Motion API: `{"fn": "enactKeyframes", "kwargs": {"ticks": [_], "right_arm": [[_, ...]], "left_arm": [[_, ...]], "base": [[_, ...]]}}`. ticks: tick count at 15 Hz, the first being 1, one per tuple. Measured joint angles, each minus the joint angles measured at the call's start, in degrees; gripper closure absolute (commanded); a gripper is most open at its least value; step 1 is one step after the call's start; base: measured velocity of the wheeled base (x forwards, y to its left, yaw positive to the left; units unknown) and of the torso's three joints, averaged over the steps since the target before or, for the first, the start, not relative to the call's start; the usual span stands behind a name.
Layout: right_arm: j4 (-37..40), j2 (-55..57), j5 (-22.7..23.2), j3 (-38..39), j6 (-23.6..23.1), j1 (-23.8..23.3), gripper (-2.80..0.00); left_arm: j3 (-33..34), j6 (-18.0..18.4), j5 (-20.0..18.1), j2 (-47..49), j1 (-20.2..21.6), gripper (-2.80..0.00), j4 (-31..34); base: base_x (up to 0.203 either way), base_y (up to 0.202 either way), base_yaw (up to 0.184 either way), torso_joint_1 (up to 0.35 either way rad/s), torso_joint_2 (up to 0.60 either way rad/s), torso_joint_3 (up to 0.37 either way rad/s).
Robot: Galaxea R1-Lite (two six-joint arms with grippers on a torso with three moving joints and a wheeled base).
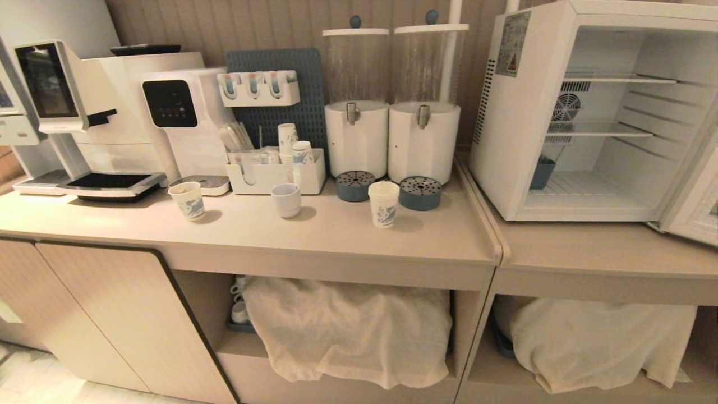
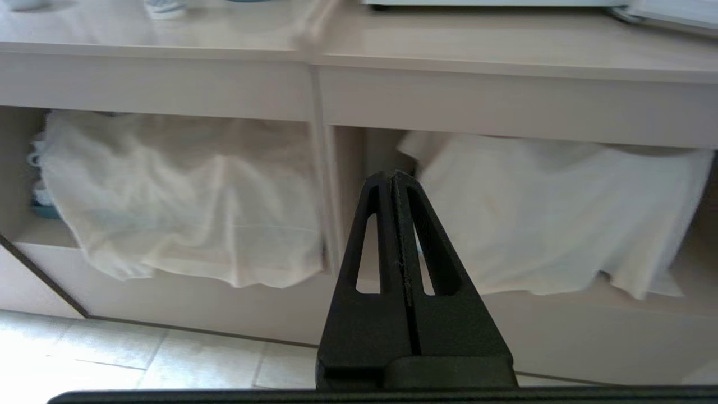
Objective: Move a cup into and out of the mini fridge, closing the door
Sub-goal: Close the freezer door
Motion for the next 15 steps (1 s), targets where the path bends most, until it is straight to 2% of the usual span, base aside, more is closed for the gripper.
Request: {"fn": "enactKeyframes", "kwargs": {"ticks": [15], "right_arm": [[0.0, 0.0, 0.0, 0.0, 0.0, 0.0, 0.0]], "left_arm": [[0.0, -0.2, 0.0, 0.0, 0.0, 0.0, 0.0]], "base": [[0.0, -0.194, 0.0, 0.002, 0.0, 0.004]]}}
